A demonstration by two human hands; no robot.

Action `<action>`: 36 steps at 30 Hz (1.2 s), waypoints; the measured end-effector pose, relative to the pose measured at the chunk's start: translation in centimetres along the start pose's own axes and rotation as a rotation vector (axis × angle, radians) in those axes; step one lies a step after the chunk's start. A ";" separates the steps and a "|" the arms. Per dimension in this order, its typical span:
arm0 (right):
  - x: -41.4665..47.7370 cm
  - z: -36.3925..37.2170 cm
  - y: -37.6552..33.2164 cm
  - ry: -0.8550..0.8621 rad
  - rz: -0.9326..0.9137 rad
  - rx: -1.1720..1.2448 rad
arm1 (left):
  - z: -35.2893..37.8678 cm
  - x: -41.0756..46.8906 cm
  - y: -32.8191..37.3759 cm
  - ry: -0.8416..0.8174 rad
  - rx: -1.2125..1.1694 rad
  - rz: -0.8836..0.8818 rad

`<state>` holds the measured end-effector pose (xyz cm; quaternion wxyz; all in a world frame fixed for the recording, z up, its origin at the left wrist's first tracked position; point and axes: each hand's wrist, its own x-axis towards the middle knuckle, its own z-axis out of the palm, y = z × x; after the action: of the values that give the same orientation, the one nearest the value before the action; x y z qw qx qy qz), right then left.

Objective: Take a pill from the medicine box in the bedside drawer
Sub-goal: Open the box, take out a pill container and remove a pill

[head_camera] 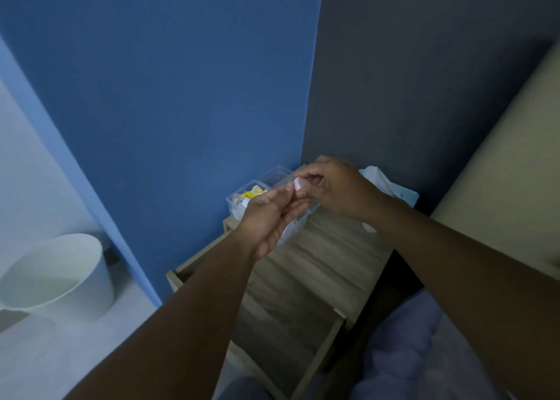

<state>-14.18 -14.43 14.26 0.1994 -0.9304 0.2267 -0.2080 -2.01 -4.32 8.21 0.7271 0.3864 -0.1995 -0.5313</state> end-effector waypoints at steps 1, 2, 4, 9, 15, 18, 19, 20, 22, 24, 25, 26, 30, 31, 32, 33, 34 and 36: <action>-0.4 -0.3 -0.2 0.001 -0.014 -0.013 | 0.3 -0.3 -0.1 0.004 -0.022 -0.003; -0.7 -0.6 -0.3 0.003 -0.028 -0.027 | 0.6 -0.6 -0.3 0.010 -0.039 -0.008; -1.4 -1.2 -0.4 0.003 -0.049 -0.016 | 1.1 -1.0 -0.7 0.015 -0.058 -0.003; -2.1 -3.3 -1.1 -0.064 -0.070 0.217 | 2.9 -2.2 -0.9 0.008 -0.138 0.013; -2.1 -3.5 -1.9 -0.019 0.143 0.231 | 3.4 -2.8 -1.0 0.034 -0.186 0.018; -2.3 -3.1 -2.1 0.042 0.125 0.098 | 3.2 -3.0 -1.4 0.055 -0.193 0.008; -2.3 -3.1 -1.9 0.008 0.102 0.122 | 2.9 -3.0 -1.6 0.063 -0.191 0.005; -2.4 -3.2 -1.8 -0.046 0.084 0.156 | 2.6 -3.0 -1.7 0.069 -0.187 0.002; -2.5 -3.4 -1.5 -0.163 0.051 0.193 | 2.2 -3.1 -2.0 0.084 -0.181 -0.003; -2.4 -2.9 -1.2 -0.200 0.070 0.183 | 2.0 -3.1 -2.1 0.102 -0.163 -0.012; -2.4 -2.5 -1.2 -0.176 0.098 0.149 | 1.9 -3.1 -2.3 0.100 -0.158 -0.013; -2.4 -2.0 -1.2 -0.133 0.125 0.093 | 1.9 -3.1 -2.4 0.095 -0.162 -0.013; -2.4 -0.7 -0.4 -0.033 -0.010 0.025 | 1.4 -3.1 -2.6 0.078 -0.137 -0.026; -2.5 -0.5 -0.2 -0.034 -0.042 0.055 | 1.2 -3.1 -2.6 0.079 -0.123 -0.028; -2.5 -0.3 -0.2 -0.045 -0.061 0.077 | 1.0 -3.0 -2.6 0.082 -0.116 -0.031; -2.6 -0.2 -0.2 -0.053 -0.087 0.082 | 0.9 -2.9 -2.7 0.087 -0.117 -0.034; -2.7 0.0 -0.2 -0.045 -0.122 0.084 | 0.8 -2.9 -2.7 0.090 -0.122 -0.036; -2.8 0.4 0.0 -0.016 -0.174 0.100 | 0.5 -2.6 -2.8 0.089 -0.136 -0.042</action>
<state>-16.25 -12.88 13.10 0.2288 -0.9370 0.1328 -0.2283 -5.02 -2.50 6.68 0.7485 0.3633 -0.1224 -0.5412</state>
